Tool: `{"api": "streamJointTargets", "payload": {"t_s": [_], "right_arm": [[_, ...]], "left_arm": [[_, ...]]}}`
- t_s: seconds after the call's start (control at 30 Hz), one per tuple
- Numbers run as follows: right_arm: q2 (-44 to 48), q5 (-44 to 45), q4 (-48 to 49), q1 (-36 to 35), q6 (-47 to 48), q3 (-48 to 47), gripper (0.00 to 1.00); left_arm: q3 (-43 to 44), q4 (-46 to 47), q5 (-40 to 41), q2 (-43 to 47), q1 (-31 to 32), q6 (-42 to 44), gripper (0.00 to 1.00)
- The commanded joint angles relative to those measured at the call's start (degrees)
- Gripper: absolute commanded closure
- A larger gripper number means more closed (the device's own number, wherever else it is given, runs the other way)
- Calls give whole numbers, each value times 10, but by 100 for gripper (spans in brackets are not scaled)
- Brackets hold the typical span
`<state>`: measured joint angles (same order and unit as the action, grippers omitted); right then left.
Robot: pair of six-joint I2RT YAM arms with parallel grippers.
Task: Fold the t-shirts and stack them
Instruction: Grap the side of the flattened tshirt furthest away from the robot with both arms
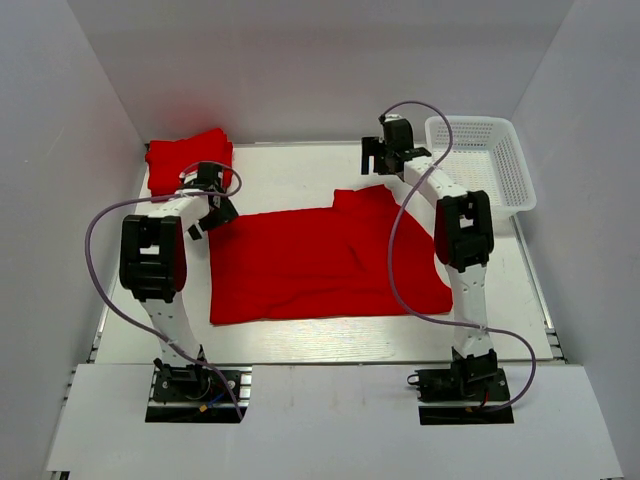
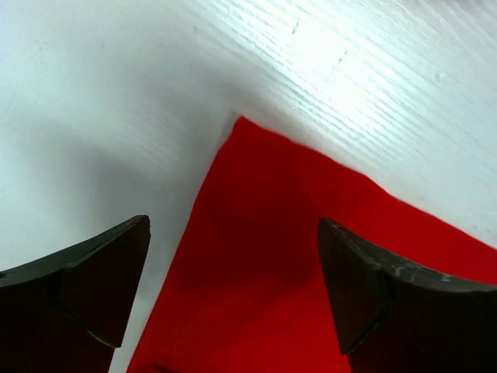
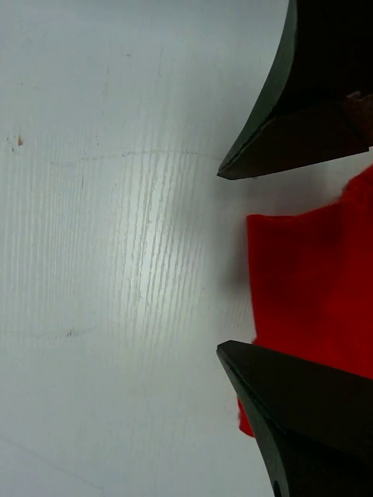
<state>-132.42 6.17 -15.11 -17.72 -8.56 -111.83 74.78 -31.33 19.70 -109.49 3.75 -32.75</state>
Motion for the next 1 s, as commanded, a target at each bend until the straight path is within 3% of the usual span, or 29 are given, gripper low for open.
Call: {"api": "streamJointTargets", "payload": {"t_s": [0.0,0.23,0.37,0.5,0.63,0.73,0.77,0.87,0.9,0.97], "right_arm": [[-20,-20,-13,10,0,-49,10],[-28,-56,-7,33,-10,-40,10],[-29,-76,-5,41,-9,-30,10],[-33,-87,-5,44,-4,-29,10],[-32,-101,2,43,6,-21,10],[-37,-107,-1,44,13,-18,10],[-37,-105,1,44,15,-16,10],[-49,-110,-4,44,14,-17,10],[-50,-110,-6,43,13,-18,10],[-52,-110,-14,43,11,-15,10]], "left_arm": [[24,24,-2,-8,-13,14,3],[34,86,-24,-49,-19,32,10],[34,92,-31,-69,-24,32,28],[34,97,-38,-76,-24,43,28],[29,136,-55,-76,-24,70,34],[24,136,-62,-76,-24,83,49],[30,136,-69,-81,-24,83,61],[30,136,-91,-81,-24,88,81],[25,136,-97,-81,-24,88,94],[17,136,-97,-81,-24,88,100]]}}
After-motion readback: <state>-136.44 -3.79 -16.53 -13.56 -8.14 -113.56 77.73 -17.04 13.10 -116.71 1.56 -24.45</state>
